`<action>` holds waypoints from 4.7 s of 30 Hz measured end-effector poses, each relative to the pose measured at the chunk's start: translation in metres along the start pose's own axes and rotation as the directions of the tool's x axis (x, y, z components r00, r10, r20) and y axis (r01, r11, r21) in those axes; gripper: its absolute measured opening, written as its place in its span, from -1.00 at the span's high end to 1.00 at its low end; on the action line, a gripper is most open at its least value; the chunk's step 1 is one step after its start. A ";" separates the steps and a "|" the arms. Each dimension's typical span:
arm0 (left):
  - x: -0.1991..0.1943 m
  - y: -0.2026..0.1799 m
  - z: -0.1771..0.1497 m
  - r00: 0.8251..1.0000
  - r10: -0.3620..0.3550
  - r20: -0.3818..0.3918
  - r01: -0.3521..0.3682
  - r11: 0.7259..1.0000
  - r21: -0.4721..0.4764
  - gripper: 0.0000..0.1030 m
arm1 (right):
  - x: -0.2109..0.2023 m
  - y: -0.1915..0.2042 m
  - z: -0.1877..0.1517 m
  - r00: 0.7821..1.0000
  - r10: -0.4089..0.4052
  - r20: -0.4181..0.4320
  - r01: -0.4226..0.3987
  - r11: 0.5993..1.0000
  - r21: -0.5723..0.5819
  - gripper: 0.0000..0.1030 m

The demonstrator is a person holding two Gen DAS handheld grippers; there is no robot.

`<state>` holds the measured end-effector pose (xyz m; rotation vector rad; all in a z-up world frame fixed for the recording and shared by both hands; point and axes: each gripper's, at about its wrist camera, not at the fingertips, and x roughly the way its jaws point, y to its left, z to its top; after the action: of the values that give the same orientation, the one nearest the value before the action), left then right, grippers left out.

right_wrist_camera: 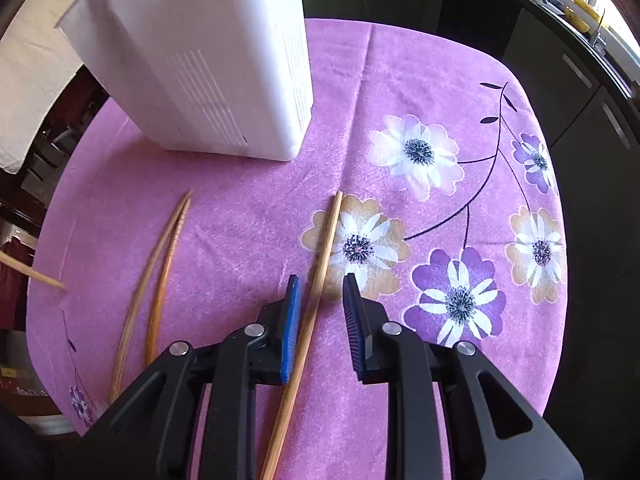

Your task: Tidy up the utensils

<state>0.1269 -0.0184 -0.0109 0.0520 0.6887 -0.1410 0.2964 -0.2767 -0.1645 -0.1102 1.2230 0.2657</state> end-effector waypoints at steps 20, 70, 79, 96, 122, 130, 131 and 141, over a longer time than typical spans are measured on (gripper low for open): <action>-0.009 -0.005 -0.004 0.999 -0.045 0.023 0.044 0.998 0.045 0.87 | -0.123 0.019 -0.019 0.958 0.034 0.284 -0.037 0.999 0.004 0.88; 0.097 -0.034 0.130 0.993 -0.113 0.037 0.112 0.993 0.041 -0.07 | -0.254 -0.008 -0.083 0.773 0.119 0.623 -0.134 0.991 -0.024 0.88; 0.005 -0.025 0.053 0.969 0.010 0.247 -0.026 0.998 0.064 -0.79 | -0.314 0.004 0.001 0.648 0.138 0.749 -0.153 0.987 -0.050 0.88; 0.010 -0.023 -0.014 0.994 -0.002 0.113 -0.004 0.999 0.054 -0.85 | -0.215 0.015 0.104 0.766 0.093 0.636 -0.144 0.989 0.029 0.87; 0.155 -0.074 -0.022 0.943 -0.051 -0.330 0.071 0.996 0.049 -0.73 | -0.130 -0.060 -0.150 0.834 0.080 0.545 -0.251 0.936 0.247 0.39; 0.184 -0.083 -0.033 0.907 -0.017 -0.420 0.057 0.995 0.083 -0.27 | -0.100 -0.082 -0.158 0.862 0.102 0.497 -0.279 0.914 0.296 0.39; 0.186 -0.084 -0.034 0.905 -0.012 -0.424 0.054 0.995 0.086 -0.26 | -0.100 -0.080 -0.157 0.862 0.104 0.496 -0.279 0.915 0.293 0.39; 0.200 -0.078 -0.040 0.885 -0.014 -0.466 0.058 0.995 0.079 0.02 | -0.096 -0.070 -0.146 0.871 0.111 0.478 -0.275 0.918 0.287 0.39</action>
<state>0.2429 -0.1143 -0.1694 0.1644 1.1665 -0.1985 0.1509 -0.3907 -0.1279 0.3730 0.7925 0.2315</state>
